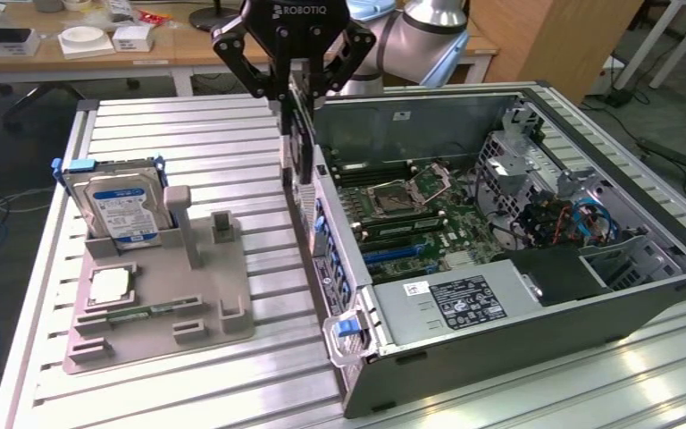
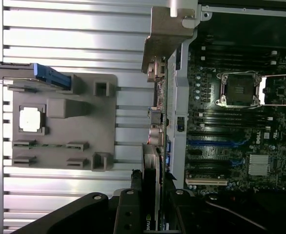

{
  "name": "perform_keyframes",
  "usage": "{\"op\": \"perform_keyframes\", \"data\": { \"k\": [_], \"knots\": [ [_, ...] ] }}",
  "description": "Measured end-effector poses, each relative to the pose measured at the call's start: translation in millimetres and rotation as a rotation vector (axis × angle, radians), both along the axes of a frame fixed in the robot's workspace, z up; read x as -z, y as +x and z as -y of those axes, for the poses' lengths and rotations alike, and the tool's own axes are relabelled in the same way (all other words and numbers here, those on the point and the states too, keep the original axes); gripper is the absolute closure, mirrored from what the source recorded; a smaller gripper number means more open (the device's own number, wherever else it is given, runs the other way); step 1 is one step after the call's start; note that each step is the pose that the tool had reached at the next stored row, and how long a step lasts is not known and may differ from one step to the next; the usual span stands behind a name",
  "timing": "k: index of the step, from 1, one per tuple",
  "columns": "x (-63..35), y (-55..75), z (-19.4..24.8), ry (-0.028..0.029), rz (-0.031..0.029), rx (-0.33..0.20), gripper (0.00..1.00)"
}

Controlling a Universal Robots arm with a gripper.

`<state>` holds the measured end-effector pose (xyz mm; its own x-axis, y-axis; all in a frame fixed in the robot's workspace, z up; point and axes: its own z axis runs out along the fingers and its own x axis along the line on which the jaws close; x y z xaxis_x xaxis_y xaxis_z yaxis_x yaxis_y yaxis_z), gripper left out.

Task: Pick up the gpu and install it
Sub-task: 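Pick up the gpu and move the gpu toward the slot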

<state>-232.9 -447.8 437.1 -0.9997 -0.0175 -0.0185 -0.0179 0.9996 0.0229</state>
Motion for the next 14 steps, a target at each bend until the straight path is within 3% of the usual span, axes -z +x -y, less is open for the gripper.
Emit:
{"op": "perform_keyframes", "data": {
  "k": [14],
  "knots": [
    [0.0,12.7,0.0,0.0,0.0,-0.002,0.73]
  ]
}}
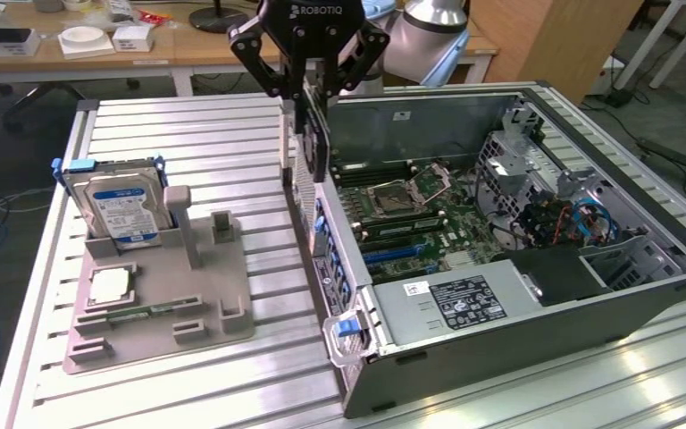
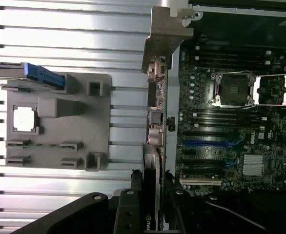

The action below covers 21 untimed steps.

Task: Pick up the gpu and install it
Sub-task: 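Pick up the gpu and move the gpu toward the slot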

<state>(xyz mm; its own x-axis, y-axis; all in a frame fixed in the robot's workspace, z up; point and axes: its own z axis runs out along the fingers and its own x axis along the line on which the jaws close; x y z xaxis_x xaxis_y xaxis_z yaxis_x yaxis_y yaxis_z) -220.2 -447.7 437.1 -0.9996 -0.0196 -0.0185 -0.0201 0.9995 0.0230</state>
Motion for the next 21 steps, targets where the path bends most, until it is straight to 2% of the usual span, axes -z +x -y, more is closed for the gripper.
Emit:
{"op": "perform_keyframes", "data": {
  "k": [21],
  "knots": [
    [0.0,19.1,0.0,0.0,0.0,-0.003,0.73]
  ]
}}
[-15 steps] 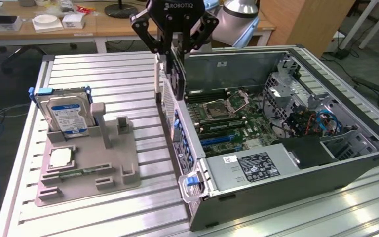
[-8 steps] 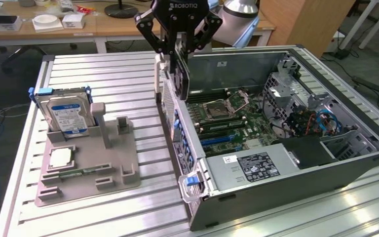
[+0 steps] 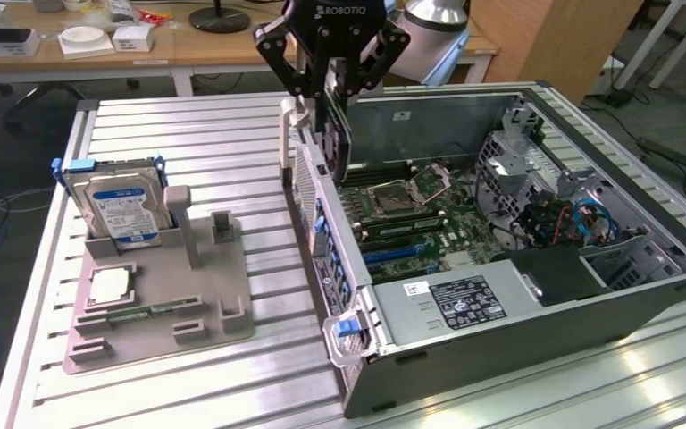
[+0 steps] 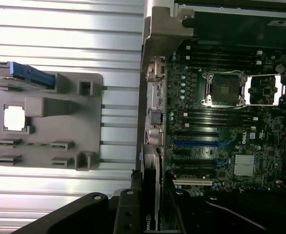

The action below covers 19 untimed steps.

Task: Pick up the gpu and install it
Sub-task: 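Pick up the gpu and move the gpu toward the slot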

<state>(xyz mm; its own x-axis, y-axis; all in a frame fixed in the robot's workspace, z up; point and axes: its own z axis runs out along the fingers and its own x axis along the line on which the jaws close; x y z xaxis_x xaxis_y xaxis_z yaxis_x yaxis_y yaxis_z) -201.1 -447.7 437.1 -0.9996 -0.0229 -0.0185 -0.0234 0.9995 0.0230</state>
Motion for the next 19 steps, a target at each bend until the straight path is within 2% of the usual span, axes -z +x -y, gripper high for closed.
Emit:
{"op": "perform_keyframes", "data": {
  "k": [19],
  "knots": [
    [0.0,20.1,0.0,0.0,0.0,-0.003,0.73]
  ]
}}
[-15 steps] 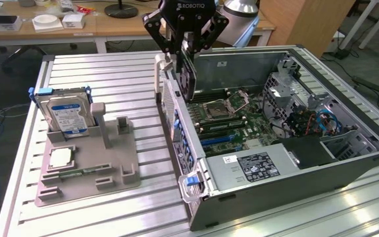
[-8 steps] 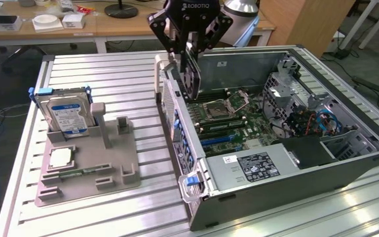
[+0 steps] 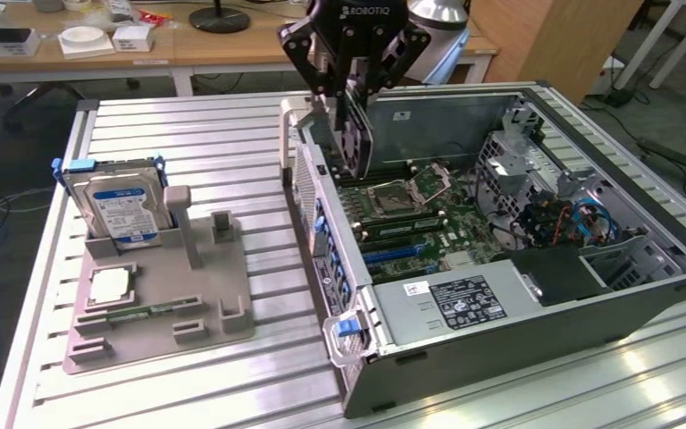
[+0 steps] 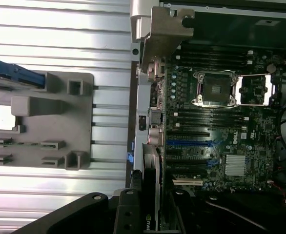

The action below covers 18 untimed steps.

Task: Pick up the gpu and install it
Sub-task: 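Pick up the gpu and move the gpu toward the slot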

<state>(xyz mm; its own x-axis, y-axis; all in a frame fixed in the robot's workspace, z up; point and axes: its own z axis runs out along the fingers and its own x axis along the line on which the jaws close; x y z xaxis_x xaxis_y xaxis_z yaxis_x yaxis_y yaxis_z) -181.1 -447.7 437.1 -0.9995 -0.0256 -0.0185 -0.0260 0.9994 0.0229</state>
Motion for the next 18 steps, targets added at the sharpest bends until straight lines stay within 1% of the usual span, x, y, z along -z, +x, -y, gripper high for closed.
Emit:
{"op": "perform_keyframes", "data": {
  "k": [18],
  "knots": [
    [0.0,20.3,0.0,0.0,0.0,-0.002,0.73]
  ]
}}
